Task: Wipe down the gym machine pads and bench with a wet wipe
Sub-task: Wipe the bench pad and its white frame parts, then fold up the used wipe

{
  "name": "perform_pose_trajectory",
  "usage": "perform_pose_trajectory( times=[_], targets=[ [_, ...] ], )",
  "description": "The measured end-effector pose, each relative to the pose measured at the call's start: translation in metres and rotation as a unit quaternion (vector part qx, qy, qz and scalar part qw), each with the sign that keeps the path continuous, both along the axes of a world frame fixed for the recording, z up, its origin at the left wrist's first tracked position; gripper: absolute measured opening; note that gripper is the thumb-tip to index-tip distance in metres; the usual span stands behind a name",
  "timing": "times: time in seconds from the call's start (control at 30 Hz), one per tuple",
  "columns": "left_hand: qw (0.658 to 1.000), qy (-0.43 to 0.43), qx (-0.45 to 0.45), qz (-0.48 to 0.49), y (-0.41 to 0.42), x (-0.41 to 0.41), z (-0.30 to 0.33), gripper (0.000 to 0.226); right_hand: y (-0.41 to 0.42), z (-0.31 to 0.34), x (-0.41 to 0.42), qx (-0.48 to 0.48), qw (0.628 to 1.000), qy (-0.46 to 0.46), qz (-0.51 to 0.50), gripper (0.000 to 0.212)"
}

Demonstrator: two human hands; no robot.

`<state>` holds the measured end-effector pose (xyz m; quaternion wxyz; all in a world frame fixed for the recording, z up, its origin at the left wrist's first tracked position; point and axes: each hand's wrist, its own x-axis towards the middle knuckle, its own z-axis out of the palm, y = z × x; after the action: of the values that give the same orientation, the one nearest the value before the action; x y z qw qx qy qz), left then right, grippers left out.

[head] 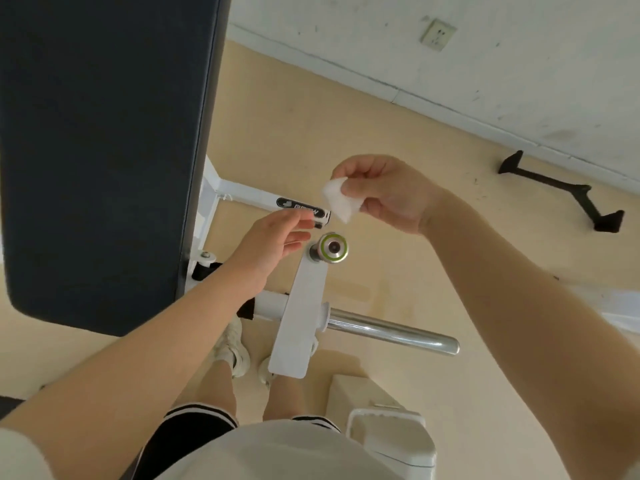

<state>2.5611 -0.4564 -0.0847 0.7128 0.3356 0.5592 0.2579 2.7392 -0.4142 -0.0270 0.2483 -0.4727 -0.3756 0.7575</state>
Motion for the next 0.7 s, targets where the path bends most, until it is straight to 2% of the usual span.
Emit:
perform_pose_trajectory(
  times=[0.1, 0.2, 0.33, 0.43, 0.5, 0.57, 0.7],
  targets=[
    [0.997, -0.003, 0.062, -0.034, 0.001, 0.010, 0.040, 0.027, -0.041, -0.003, 0.007, -0.036, 0.984, -0.074, -0.159, 0.021],
    [0.991, 0.007, 0.101, -0.083, -0.005, 0.019, 0.068, 0.020, -0.077, 0.001, 0.012, -0.088, 0.963, -0.050, -0.249, 0.017],
    [0.980, 0.026, 0.118, -0.159, -0.020, 0.036, 0.089, 0.007, -0.121, 0.030, 0.012, -0.054, 0.938, -0.004, -0.343, 0.019],
    [0.971, -0.017, 0.066, -0.229, -0.038, 0.051, 0.096, 0.016, -0.161, 0.048, 0.010, -0.013, 0.911, -0.005, -0.412, 0.020],
    [0.965, -0.055, -0.004, -0.258, -0.052, 0.059, 0.101, 0.023, -0.190, 0.054, 0.009, 0.014, 0.880, -0.031, -0.474, 0.021],
    [0.954, -0.053, -0.041, -0.293, -0.068, 0.066, 0.103, 0.026, -0.219, 0.055, 0.003, 0.031, 0.843, -0.054, -0.534, 0.022],
    [0.905, -0.074, -0.091, -0.408, -0.109, 0.081, 0.100, 0.023, -0.282, 0.052, -0.018, 0.016, 0.769, -0.046, -0.638, 0.022]
  ],
)
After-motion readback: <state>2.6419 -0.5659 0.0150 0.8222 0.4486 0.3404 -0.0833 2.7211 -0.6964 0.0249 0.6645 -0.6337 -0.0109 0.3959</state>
